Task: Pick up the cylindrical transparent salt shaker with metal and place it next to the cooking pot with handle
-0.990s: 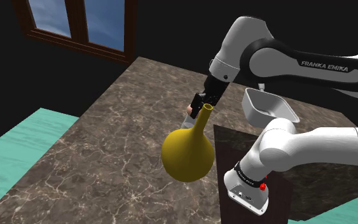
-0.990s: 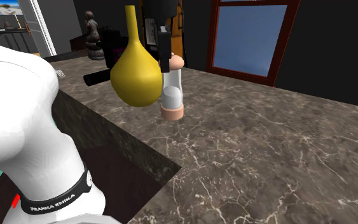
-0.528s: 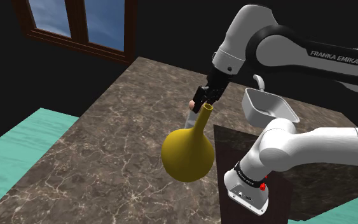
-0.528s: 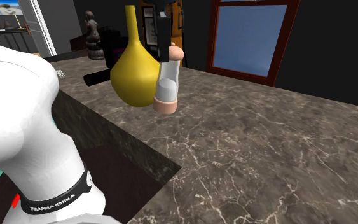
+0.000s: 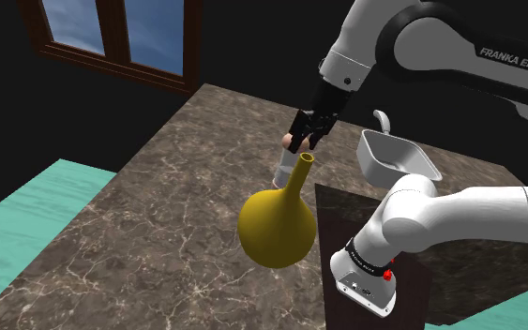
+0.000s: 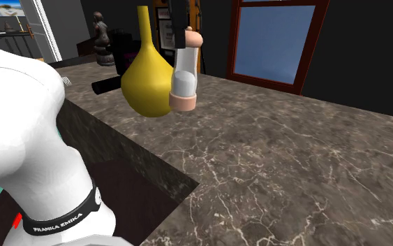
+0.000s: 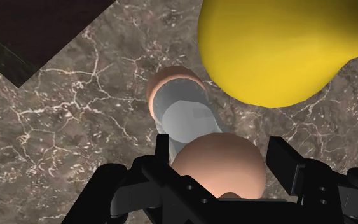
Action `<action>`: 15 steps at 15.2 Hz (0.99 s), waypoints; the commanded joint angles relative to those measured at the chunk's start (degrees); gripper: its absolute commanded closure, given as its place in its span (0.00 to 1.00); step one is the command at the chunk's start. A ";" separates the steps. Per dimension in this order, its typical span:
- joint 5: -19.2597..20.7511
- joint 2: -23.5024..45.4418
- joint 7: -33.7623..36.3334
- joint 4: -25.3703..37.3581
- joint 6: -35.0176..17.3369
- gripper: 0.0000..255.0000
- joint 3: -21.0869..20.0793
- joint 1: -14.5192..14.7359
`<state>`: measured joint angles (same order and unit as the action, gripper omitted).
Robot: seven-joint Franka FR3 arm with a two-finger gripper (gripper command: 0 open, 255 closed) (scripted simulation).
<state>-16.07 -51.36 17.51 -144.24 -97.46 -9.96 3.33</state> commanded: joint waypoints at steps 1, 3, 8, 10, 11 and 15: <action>0.20 0.11 0.29 1.64 1.51 1.00 0.19 -0.05; 0.42 0.49 0.51 3.37 2.85 1.00 0.40 -0.12; 0.92 1.62 1.06 7.85 6.16 1.00 0.87 -0.30; 1.10 2.15 1.28 9.69 7.46 1.00 1.04 -0.36; 1.19 2.42 1.39 10.62 8.11 1.00 1.13 -0.39; 1.50 3.62 1.85 14.44 10.71 1.00 1.44 -0.49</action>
<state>-14.69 -48.03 19.29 -130.79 -87.47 -8.66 2.88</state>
